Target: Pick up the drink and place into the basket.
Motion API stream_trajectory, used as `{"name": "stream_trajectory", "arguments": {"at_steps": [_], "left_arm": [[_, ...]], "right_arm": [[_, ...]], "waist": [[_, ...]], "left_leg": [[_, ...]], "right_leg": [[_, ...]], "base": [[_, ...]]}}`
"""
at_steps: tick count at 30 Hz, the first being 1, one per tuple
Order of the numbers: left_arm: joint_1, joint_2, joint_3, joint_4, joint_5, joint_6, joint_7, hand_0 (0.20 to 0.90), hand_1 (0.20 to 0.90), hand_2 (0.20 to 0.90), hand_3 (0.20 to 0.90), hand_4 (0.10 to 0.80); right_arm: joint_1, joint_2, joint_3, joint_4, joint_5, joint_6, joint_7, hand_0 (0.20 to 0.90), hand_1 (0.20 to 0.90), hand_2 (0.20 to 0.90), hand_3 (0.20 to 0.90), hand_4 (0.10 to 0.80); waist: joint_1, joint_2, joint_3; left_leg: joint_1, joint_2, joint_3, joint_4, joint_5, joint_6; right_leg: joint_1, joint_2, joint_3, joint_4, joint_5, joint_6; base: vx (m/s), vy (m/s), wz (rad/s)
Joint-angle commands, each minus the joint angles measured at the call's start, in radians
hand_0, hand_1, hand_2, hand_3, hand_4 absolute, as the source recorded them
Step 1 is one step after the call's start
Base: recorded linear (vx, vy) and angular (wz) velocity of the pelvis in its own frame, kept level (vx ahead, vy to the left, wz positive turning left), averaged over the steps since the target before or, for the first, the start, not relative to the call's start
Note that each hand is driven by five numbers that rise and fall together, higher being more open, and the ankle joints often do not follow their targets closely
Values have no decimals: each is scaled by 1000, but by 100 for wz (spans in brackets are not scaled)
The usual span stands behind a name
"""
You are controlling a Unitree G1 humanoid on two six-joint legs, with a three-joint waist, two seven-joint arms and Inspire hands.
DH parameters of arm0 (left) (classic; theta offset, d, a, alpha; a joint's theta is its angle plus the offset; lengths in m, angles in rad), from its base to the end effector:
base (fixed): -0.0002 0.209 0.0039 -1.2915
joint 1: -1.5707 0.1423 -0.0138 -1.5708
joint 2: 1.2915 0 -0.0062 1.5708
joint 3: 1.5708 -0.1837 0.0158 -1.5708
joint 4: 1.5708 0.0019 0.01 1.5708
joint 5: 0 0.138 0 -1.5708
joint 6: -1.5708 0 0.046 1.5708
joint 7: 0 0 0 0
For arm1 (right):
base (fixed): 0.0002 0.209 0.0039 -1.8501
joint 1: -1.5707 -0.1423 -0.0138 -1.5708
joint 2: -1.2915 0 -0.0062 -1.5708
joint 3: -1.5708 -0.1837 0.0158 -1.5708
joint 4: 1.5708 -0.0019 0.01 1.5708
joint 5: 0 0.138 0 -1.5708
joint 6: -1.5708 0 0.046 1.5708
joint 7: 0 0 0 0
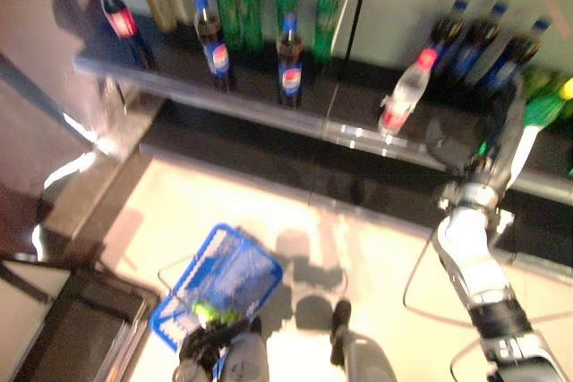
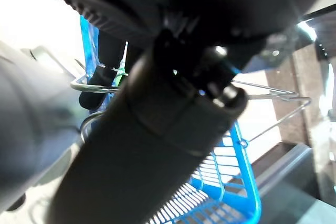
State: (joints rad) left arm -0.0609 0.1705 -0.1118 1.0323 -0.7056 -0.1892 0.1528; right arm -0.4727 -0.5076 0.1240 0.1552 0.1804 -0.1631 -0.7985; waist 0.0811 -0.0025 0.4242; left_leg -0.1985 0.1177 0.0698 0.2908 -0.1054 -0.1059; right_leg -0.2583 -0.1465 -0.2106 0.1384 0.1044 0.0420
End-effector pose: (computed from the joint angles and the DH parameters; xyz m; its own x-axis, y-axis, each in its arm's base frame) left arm 0.1323 0.1985 -0.0956 0.6068 0.3005 -0.7358 -0.5404 0.8348 -0.1047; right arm 0.2810 -0.2005 0.1495 0.6678 -0.5204 0.5322 0.5972 0.8014 0.0343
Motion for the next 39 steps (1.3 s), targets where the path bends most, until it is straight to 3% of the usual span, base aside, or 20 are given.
{"name": "stream_trajectory", "arguments": {"at_steps": [1, 4, 16, 23, 39], "left_arm": [[58, 37, -62, -87, -43, -107, 7, 300, 300, 300, 200, 100], [35, 41, -94, -100, -53, -121, 24, 300, 300, 300, 200, 100], [5, 47, -113, -117, -103, -119, 20, 300, 300, 300, 200, 100], [-12, 52, -134, -133, -101, -108, 21, 300, 300, 300, 200, 100], [-22, 91, -162, -154, -121, -88, 16, 300, 300, 300, 200, 100]], "right_arm": [[-139, -75, -15, -65, 1, -89, -93, 900, 900, 900, 900, 800], [-217, -97, -19, -15, 44, -90, -150, 900, 900, 900, 900, 800], [-390, -115, 9, 32, 108, -45, -114, 900, 900, 900, 900, 800], [-488, -132, 16, 107, 137, -33, -124, 900, 900, 900, 900, 800], [-678, -198, 100, 242, 300, 10, 16, 900, 900, 900, 900, 800]], "waist": [[17, -2, -8], [24, 11, 28], [18, 59, 96], [27, 66, 96], [54, 66, 96]], "left_leg": [[-64, -35, -80, 47, 37, 34], [-114, -46, -89, 61, 47, 41], [-182, -63, -83, 51, 77, 47], [-208, -61, -80, 50, 81, 48], [-275, -68, -85, 43, 96, 53]], "right_leg": [[29, -48, 3, 127, -130, 30], [-15, -48, 0, 141, -125, 29], [-79, -49, 11, 139, -116, 22], [-100, -45, 11, 138, -117, 19], [-164, -45, 4, 134, -109, 21]], "base": [[-123, -4, 4], [-70, -18, -2], [-14, 0, 0], [9, -20, -6], [24, -3, -1]]}}
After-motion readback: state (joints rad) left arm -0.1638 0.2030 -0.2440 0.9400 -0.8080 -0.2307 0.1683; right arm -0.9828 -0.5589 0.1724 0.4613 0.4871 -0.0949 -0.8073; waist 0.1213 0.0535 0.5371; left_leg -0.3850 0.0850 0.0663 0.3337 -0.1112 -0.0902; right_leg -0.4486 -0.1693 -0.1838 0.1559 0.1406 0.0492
